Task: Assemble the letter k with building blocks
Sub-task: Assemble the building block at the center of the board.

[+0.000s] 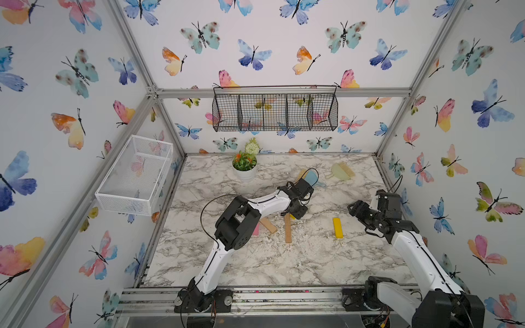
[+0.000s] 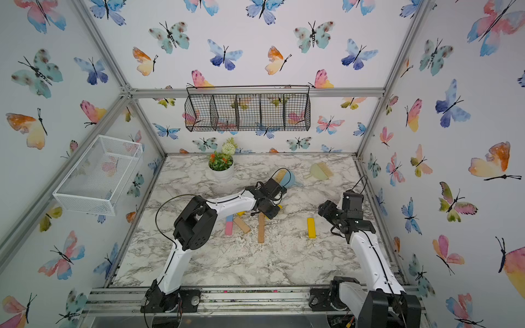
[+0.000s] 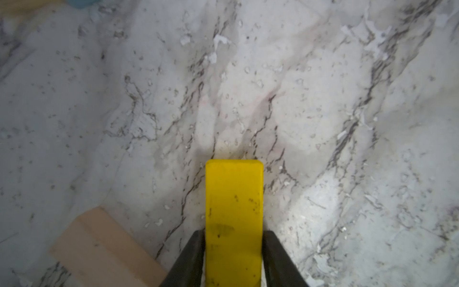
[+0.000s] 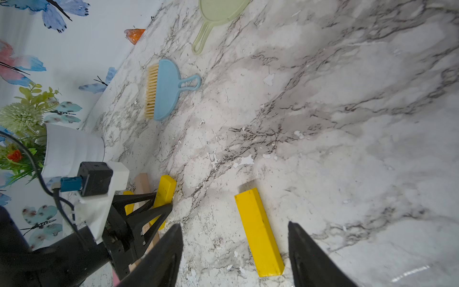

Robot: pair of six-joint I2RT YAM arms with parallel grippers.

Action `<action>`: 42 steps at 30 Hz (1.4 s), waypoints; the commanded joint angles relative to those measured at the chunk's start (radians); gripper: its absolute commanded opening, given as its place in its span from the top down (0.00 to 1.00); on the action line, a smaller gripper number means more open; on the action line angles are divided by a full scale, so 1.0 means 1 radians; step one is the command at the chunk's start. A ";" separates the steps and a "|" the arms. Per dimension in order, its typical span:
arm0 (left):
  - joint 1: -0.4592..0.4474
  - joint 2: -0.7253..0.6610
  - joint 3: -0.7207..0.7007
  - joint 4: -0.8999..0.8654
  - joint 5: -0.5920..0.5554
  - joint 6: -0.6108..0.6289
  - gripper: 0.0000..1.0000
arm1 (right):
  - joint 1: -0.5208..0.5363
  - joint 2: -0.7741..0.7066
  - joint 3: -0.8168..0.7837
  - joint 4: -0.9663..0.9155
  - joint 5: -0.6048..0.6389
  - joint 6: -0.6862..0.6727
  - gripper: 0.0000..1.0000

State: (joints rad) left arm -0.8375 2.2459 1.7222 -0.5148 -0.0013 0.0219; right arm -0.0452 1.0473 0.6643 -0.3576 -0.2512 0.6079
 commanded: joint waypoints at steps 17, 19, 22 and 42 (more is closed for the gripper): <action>0.004 -0.004 0.149 -0.033 -0.098 -0.027 0.32 | -0.004 0.060 0.033 -0.040 0.000 -0.093 0.31; 0.004 -0.020 0.163 -0.033 -0.114 -0.037 0.24 | -0.004 0.107 0.062 -0.079 -0.005 -0.131 0.31; 0.004 -0.059 0.177 -0.031 -0.149 -0.064 0.19 | -0.003 0.181 0.090 -0.121 -0.014 -0.175 0.31; 0.265 -0.457 -0.107 0.011 -0.116 -0.294 0.02 | 0.225 0.447 0.219 -0.253 0.175 -0.294 0.33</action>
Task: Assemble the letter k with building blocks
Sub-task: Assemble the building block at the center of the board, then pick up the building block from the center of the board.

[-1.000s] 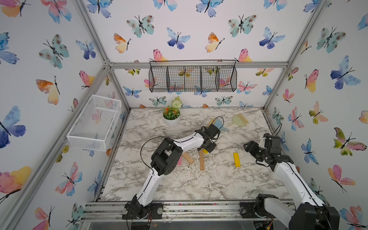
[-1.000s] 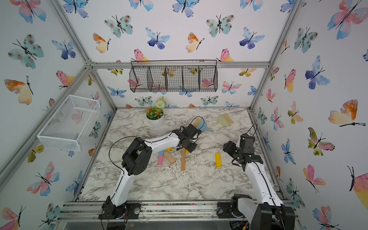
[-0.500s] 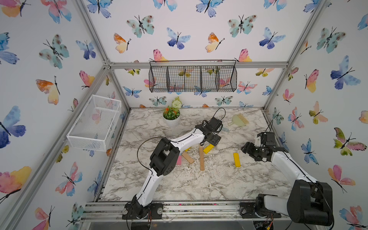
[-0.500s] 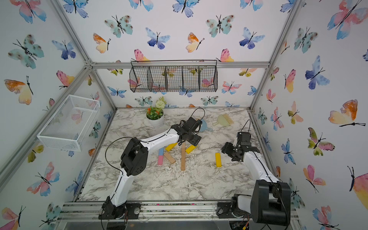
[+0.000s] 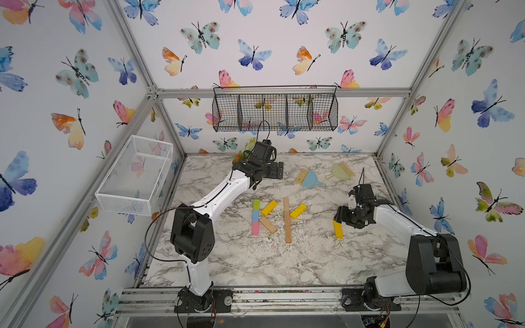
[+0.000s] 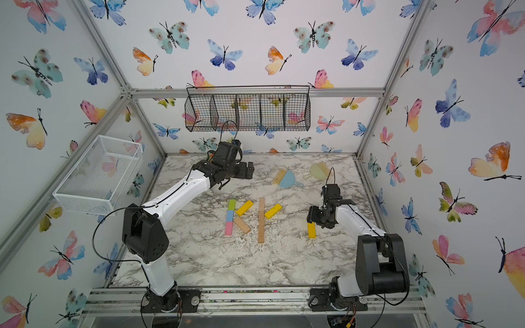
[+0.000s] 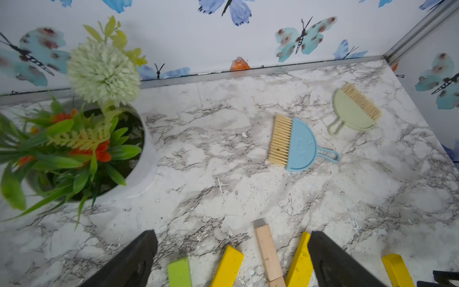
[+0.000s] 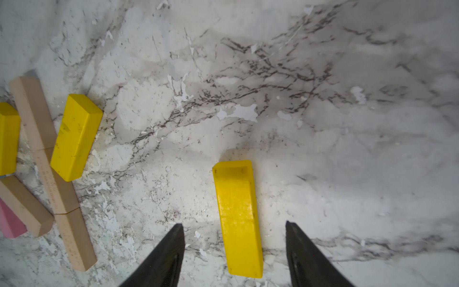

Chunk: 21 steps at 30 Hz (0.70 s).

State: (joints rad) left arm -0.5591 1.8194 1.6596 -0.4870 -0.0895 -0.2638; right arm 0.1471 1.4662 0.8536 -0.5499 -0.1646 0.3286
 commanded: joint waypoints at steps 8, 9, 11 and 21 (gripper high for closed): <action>0.018 -0.073 -0.121 -0.021 -0.027 -0.021 0.02 | 0.067 0.082 0.039 -0.084 0.129 -0.013 0.34; 0.021 -0.073 -0.114 -0.022 -0.019 -0.020 0.02 | 0.067 0.088 0.034 -0.082 0.132 -0.014 0.33; 0.027 -0.071 -0.109 -0.022 0.000 -0.025 0.02 | 0.067 0.102 0.023 -0.079 0.131 -0.017 0.35; 0.039 -0.048 -0.106 -0.038 0.028 -0.038 0.02 | 0.086 0.142 0.014 -0.070 0.145 -0.019 0.48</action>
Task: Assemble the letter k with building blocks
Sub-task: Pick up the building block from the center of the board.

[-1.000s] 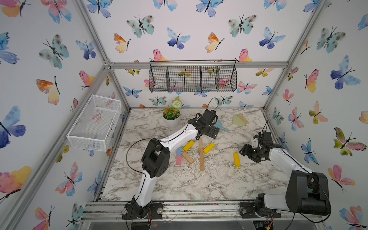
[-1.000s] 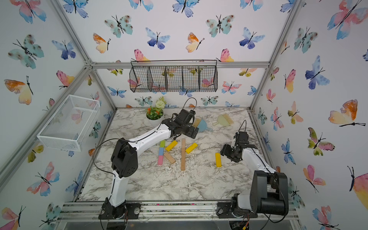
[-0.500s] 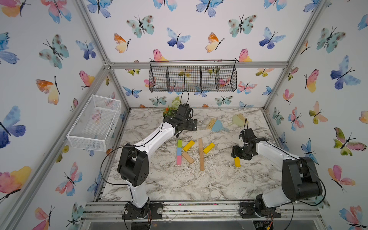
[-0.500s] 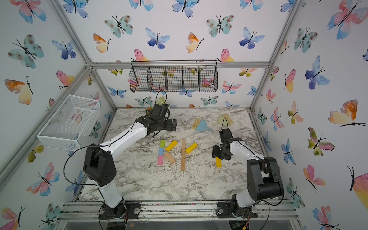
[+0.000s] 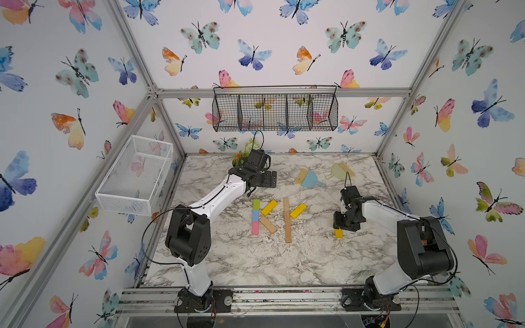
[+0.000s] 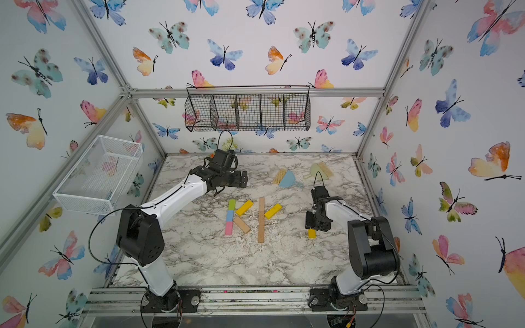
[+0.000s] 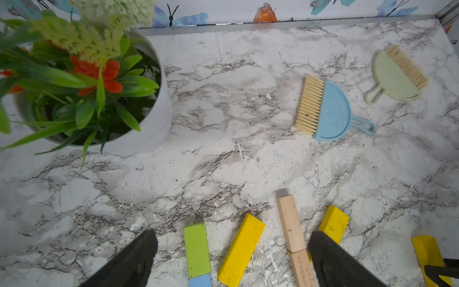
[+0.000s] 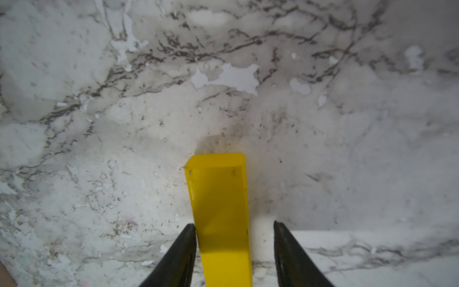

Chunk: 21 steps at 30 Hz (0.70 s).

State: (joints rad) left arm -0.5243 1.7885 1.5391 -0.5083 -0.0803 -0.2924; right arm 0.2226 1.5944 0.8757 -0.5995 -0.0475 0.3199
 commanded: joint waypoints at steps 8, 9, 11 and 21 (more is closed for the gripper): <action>0.004 0.005 0.030 -0.032 0.046 -0.008 0.02 | 0.038 0.042 -0.003 -0.028 0.052 -0.001 0.51; 0.004 0.006 0.030 -0.032 0.048 -0.011 0.02 | 0.040 0.045 -0.003 -0.028 0.055 0.000 0.53; 0.003 0.008 0.029 -0.032 0.052 -0.014 0.02 | 0.044 0.045 -0.002 -0.029 0.062 0.002 0.57; 0.006 0.015 0.033 -0.033 0.069 -0.018 0.02 | 0.072 0.035 0.023 -0.025 0.066 -0.020 0.85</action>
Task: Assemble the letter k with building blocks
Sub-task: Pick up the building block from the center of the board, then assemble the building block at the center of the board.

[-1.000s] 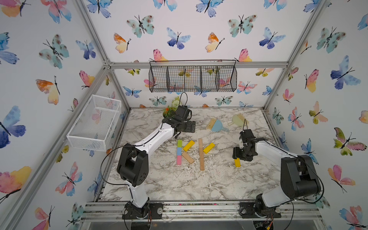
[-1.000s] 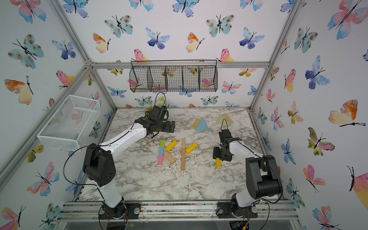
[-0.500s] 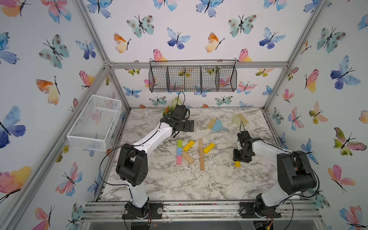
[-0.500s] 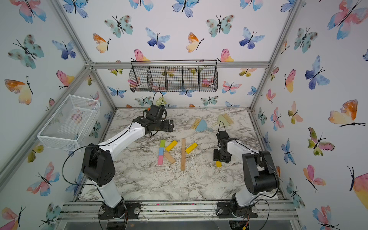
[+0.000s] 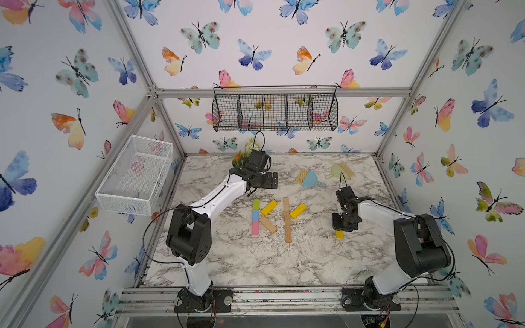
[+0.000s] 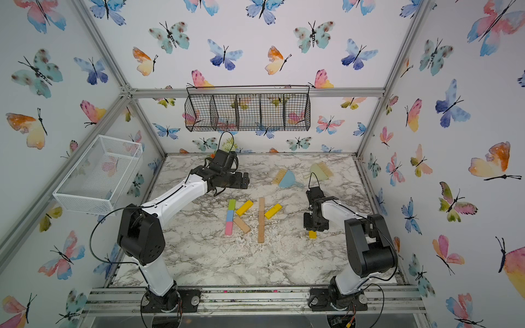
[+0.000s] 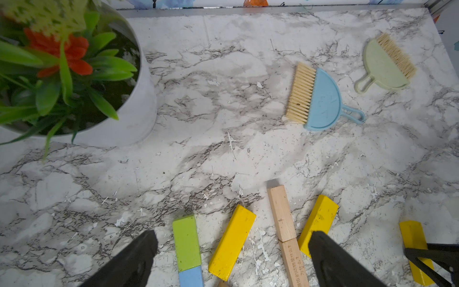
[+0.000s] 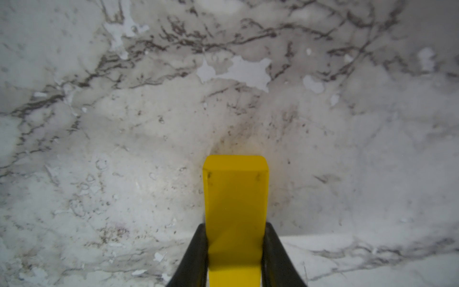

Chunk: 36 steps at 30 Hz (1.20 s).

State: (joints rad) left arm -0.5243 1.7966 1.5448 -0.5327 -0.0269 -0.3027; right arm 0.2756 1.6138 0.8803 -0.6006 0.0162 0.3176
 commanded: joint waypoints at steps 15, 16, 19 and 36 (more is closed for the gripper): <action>0.006 0.004 0.030 -0.013 0.026 -0.008 0.02 | 0.281 0.000 0.190 -0.053 -0.011 -0.248 0.98; 0.005 0.006 0.030 -0.013 0.027 -0.006 0.02 | 0.297 0.018 0.208 -0.068 0.008 -0.259 0.98; 0.006 0.006 0.029 -0.015 0.025 -0.005 0.02 | 0.305 0.081 0.250 -0.111 0.001 -0.302 0.98; 0.021 0.001 0.030 -0.025 -0.031 -0.035 0.02 | 0.438 0.158 0.261 -0.108 -0.033 -0.417 0.98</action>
State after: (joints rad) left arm -0.5159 1.7966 1.5463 -0.5365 -0.0319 -0.3237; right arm 0.6933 1.7348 1.1217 -0.6701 -0.0063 -0.0750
